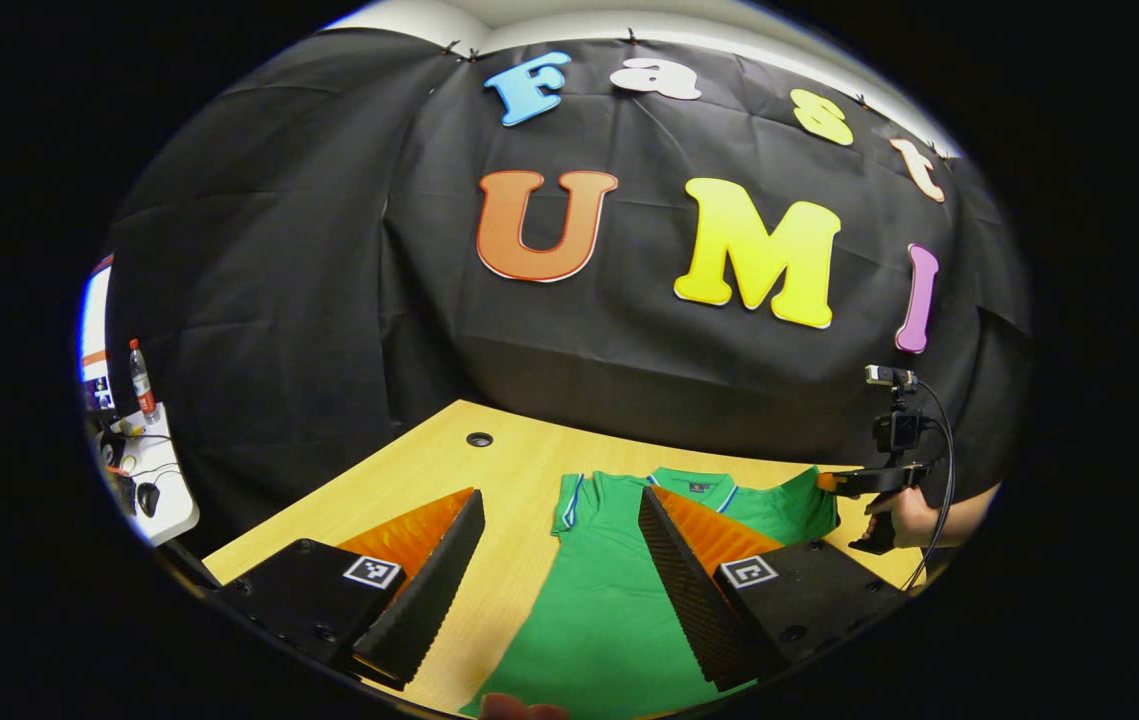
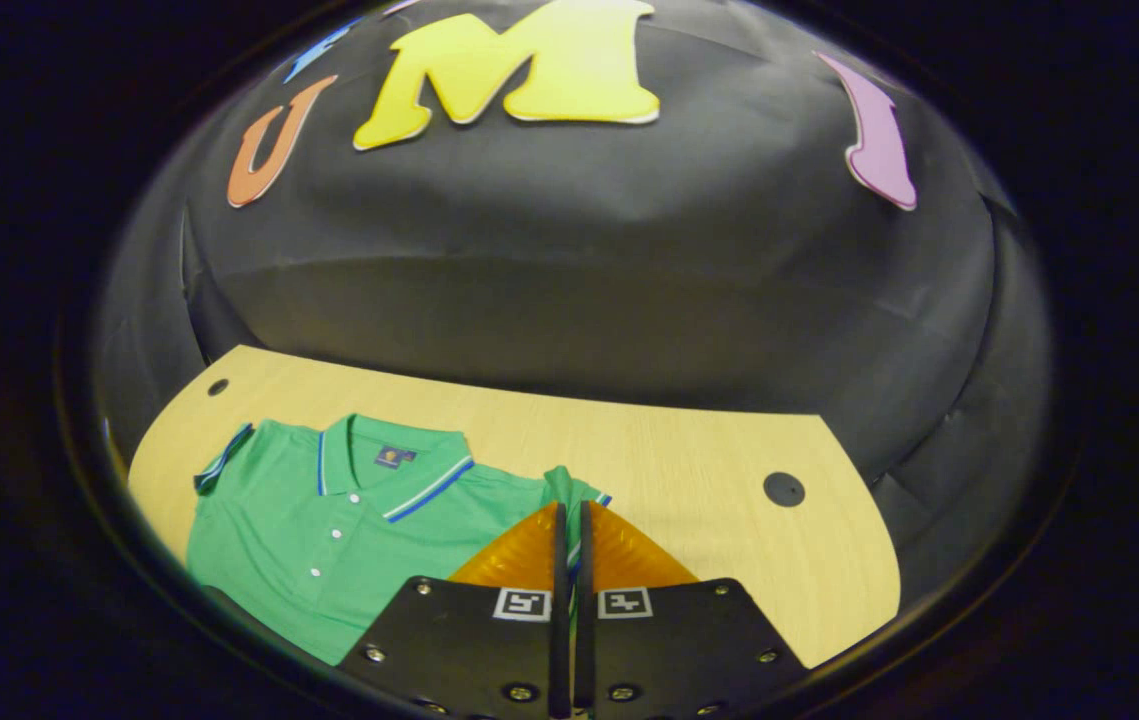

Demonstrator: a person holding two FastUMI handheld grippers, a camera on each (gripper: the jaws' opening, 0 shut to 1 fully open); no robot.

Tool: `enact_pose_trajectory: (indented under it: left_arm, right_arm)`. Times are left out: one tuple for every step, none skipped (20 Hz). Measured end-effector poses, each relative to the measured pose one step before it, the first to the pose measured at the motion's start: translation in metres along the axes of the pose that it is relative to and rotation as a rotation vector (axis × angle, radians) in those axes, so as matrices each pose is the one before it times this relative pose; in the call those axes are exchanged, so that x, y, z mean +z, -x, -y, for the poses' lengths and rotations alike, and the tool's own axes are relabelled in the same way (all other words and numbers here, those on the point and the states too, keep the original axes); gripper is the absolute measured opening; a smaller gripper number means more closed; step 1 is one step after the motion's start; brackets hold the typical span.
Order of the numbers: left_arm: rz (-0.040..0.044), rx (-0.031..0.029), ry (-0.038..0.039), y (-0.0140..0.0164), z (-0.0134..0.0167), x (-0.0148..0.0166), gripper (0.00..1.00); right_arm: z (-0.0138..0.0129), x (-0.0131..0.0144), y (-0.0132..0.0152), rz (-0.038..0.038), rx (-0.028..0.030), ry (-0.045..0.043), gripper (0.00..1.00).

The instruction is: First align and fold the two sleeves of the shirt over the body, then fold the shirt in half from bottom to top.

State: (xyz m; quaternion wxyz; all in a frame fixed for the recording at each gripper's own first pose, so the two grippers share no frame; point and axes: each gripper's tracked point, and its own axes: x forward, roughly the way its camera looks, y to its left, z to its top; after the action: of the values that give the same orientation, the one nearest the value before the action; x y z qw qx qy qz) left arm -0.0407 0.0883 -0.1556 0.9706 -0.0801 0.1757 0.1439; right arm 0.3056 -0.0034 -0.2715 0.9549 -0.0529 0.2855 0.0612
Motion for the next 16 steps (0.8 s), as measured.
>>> enact_pose_trajectory:
  left_arm:
    - [0.00543,0.00322,0.00555,-0.00040,-0.00975,-0.00077,1.00]
    - [0.00592,0.00047,0.00259,-0.00058,-0.00859,-0.00080,1.00]
    - [0.00373,0.00034,-0.00072,0.00007,-0.00805,-0.00037,1.00]
    - [0.00098,-0.00064,-0.00305,-0.00047,-0.00866,-0.00258,1.00]
    - [0.00004,-0.00110,-0.00228,-0.00022,-0.00717,-0.00229,1.00]
    - [-0.00264,-0.00300,0.00036,-0.00048,-0.00672,-0.00254,1.00]
    - [-0.00648,-0.00237,0.00217,-0.00120,-0.00600,-0.00365,1.00]
    - [-0.00539,-0.00145,0.00496,0.00036,-0.00622,-0.00298,1.00]
    - [-0.00617,-0.00271,0.00675,-0.00087,-0.00537,-0.00315,1.00]
    - [-0.00465,-0.00237,0.00730,0.00065,-0.00322,-0.00162,1.00]
    - [-0.00380,-0.00123,0.00469,-0.00134,-0.00365,-0.00220,1.00]
    - [-0.00642,0.00029,0.00048,-0.00025,-0.00464,-0.00174,1.00]
    - [-0.00680,0.00145,-0.00120,-0.00122,-0.00470,-0.00291,1.00]
    - [-0.00342,0.00032,0.00266,0.00005,-0.00343,-0.00093,1.00]
    - [-0.00480,-0.00172,0.00429,-0.00308,-0.00090,-0.00091,1.00]
    - [-0.00389,-0.00292,0.00364,-0.00151,-0.00089,-0.00006,1.00]
  right_arm:
    - [-0.00779,0.00275,0.00113,-0.00370,-0.00549,0.00901,0.03]
    - [-0.00596,0.00334,0.00096,-0.00412,-0.01305,0.00856,0.03]
    - [-0.00573,0.00246,0.00005,-0.00015,-0.01376,0.00652,0.03]
    - [-0.00732,0.00205,-0.00014,-0.00543,-0.00907,0.00628,0.03]
    - [-0.00737,0.00056,0.00023,-0.00618,-0.01002,0.01090,0.03]
    - [-0.00779,0.00019,-0.00063,-0.00564,-0.00955,0.01398,0.03]
    - [-0.00704,-0.00046,-0.00268,-0.00703,-0.00986,0.01367,0.03]
    - [-0.00960,-0.00093,-0.00183,-0.00896,-0.00299,0.00865,0.03]
    - [-0.00878,-0.00317,-0.00315,-0.01327,-0.00738,0.00716,0.03]
    - [-0.00846,-0.00247,-0.00259,-0.01545,-0.00639,0.00173,0.03]
    - [-0.01041,-0.00226,-0.00321,-0.01404,-0.00044,-0.00829,0.03]
    - [-0.01020,-0.00103,-0.00067,-0.01446,0.00233,-0.01213,0.03]
    - [-0.01140,-0.00121,0.00092,-0.00331,0.01197,-0.01659,0.03]
    - [-0.01065,0.00248,0.00200,0.00368,0.01825,-0.01562,0.04]
    - [-0.01010,0.00583,0.00634,0.01179,0.02164,-0.01282,0.08]
    - [-0.00645,0.00550,0.00497,0.01948,0.01697,-0.01244,0.08]
